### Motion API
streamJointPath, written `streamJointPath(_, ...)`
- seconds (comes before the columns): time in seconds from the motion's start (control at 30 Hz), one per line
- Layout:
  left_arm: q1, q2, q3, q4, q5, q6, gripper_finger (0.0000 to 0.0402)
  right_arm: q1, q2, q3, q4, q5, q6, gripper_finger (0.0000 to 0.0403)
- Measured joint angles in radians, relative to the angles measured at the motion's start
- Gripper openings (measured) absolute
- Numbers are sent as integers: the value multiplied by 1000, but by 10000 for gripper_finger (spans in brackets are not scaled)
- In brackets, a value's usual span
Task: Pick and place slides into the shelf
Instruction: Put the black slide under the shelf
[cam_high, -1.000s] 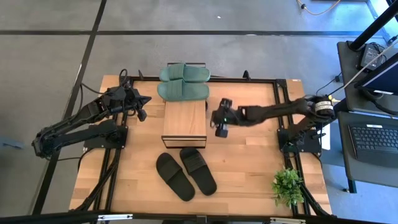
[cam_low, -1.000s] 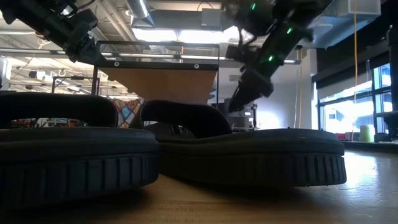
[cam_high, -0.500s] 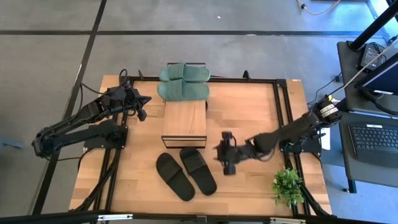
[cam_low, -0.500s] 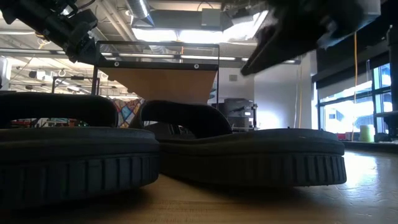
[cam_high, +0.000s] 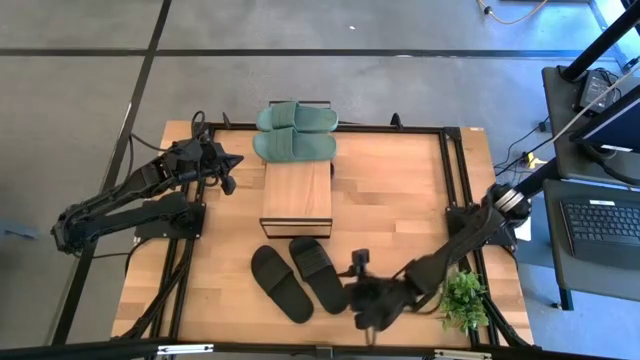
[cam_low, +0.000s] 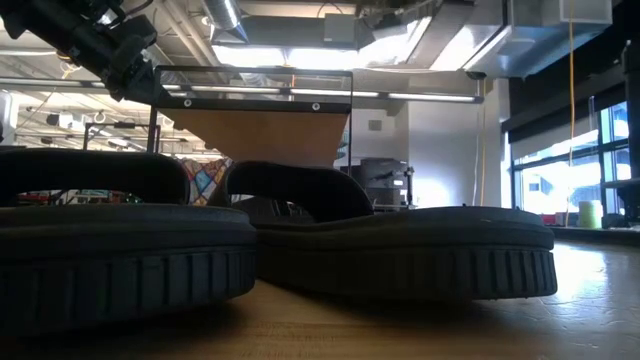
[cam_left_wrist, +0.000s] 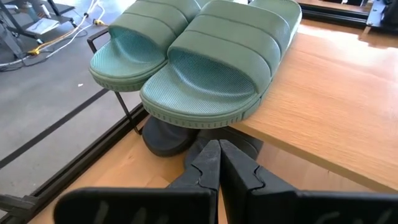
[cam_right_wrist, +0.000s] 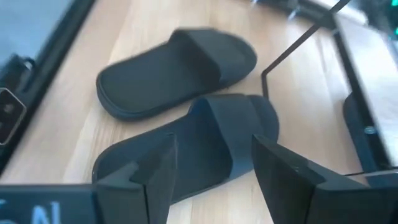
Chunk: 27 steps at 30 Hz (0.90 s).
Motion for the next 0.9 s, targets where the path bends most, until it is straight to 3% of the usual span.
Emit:
streamJointPath(0.37,0,0,0,-4,0,-8,0,56,361,480,-301,-35,46,204)
streamJointPath(0.53,0,0,0,-5,0,-10,0,74,502,659,-510,-45,151,204)
streamJointPath(0.73,0,0,0,-5,0,-11,0,80,629,749,-671,-94,172,204)
streamJointPath(0.9,0,0,0,-7,0,-15,0,81,659,747,-715,-100,178,204)
